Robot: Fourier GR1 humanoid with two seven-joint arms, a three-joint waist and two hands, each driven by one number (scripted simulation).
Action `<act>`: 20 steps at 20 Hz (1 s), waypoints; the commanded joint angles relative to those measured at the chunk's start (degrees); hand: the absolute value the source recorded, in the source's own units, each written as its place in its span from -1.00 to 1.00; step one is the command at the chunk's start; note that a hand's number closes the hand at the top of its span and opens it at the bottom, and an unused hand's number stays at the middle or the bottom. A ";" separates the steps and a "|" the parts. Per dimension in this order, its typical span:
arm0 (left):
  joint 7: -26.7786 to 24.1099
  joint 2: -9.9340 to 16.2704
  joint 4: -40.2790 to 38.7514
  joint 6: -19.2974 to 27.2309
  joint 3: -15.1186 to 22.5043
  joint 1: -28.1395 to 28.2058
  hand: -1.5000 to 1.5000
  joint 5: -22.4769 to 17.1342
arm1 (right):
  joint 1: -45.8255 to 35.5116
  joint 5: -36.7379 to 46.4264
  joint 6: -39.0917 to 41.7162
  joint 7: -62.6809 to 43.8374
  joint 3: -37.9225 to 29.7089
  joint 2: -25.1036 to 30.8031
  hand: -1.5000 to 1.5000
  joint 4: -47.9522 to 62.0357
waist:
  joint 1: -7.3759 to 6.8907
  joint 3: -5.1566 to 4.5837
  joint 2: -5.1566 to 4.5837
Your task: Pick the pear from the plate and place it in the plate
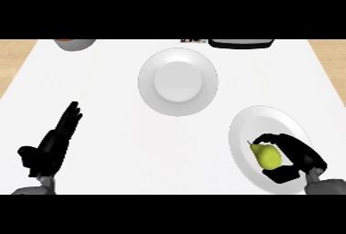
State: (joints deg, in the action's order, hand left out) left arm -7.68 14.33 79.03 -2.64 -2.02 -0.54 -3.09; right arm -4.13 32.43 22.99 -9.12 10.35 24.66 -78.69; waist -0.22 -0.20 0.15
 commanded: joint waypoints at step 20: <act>1.77 0.10 -0.09 1.46 -3.47 0.49 0.00 1.48 | 12.33 29.38 -41.92 -35.08 -3.97 -23.42 1.00 -11.49 | 5.02 -0.41 1.26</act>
State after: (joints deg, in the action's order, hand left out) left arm -5.78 13.70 79.01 -1.15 -4.98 -0.05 -1.74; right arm 5.31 52.56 -9.47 -34.97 4.39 6.61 -85.88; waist 4.84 -0.70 1.49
